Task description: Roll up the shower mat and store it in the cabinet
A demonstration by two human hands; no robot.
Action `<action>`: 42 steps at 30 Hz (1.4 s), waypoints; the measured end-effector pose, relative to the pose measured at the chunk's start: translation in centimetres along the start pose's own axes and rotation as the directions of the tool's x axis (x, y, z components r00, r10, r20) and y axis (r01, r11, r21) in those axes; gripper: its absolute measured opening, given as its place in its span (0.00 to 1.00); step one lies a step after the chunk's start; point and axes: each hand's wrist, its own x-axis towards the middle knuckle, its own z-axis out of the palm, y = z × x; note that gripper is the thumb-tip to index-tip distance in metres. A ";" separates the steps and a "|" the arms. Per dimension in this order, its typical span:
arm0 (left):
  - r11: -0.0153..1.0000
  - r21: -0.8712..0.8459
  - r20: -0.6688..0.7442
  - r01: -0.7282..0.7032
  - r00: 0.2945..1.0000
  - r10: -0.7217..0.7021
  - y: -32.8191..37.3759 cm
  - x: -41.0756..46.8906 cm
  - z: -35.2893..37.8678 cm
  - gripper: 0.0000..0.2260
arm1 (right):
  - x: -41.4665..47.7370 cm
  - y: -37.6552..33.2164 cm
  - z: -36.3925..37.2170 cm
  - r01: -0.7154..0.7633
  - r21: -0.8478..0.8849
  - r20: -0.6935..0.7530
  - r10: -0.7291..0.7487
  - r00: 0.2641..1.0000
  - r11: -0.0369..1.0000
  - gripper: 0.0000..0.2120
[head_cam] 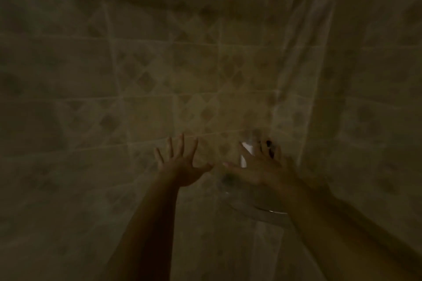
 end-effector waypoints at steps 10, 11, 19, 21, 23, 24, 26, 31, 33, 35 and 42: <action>0.842 0.066 -0.092 0.535 0.844 -0.529 -12.8 -8.8 -1.9 0.48 | 4.3 -14.9 7.5 0.617 -0.033 -0.007 -0.618 0.786 0.786 0.45; 0.842 0.057 -0.087 0.536 0.843 -0.531 -12.9 -8.8 -1.7 0.48 | 4.2 -15.0 7.7 0.622 -0.034 -0.017 -0.623 0.782 0.782 0.44; 0.472 0.042 -0.077 0.881 0.473 -0.878 -16.7 -25.4 1.6 0.49 | 0.4 -25.0 17.0 0.847 0.122 0.177 -0.851 0.494 0.517 0.49; 0.397 0.063 -0.051 0.915 0.401 -0.915 -16.8 -28.2 2.0 0.49 | -1.0 -26.6 18.2 0.870 0.128 0.218 -0.870 0.443 0.475 0.49; 0.330 0.066 -0.028 0.941 0.333 -0.943 -16.2 -31.5 2.9 0.49 | -3.1 -28.5 19.8 0.906 0.132 0.207 -0.905 0.371 0.402 0.50; 0.263 0.079 -0.018 0.961 0.266 -0.964 -15.8 -34.8 3.7 0.48 | -5.6 -29.9 21.0 0.927 0.164 0.248 -0.923 0.293 0.338 0.50; 0.151 0.058 -0.001 0.987 0.151 -0.988 -14.8 -40.1 4.9 0.48 | -10.3 -32.6 23.0 0.953 0.221 0.290 -0.947 0.138 0.206 0.50; -0.023 0.009 0.044 1.000 -0.023 -0.999 -13.6 -48.3 6.9 0.47 | -17.7 -36.4 26.1 0.962 0.269 0.299 -0.953 -0.047 0.037 0.50; -0.093 0.008 0.069 0.996 -0.094 -0.993 -13.5 -51.2 7.6 0.46 | -20.3 -37.8 27.2 0.958 0.285 0.337 -0.934 -0.119 -0.020 0.50; -0.140 0.002 0.093 0.990 -0.140 -0.986 -13.5 -54.2 8.3 0.47 | -23.1 -39.2 28.9 0.954 0.293 0.352 -0.921 -0.167 -0.061 0.49; -0.208 -0.045 0.092 0.977 -0.204 -0.975 -17.9 -61.8 9.5 0.46 | -29.9 -43.2 34.1 0.953 0.286 0.400 -0.891 -0.214 -0.101 0.51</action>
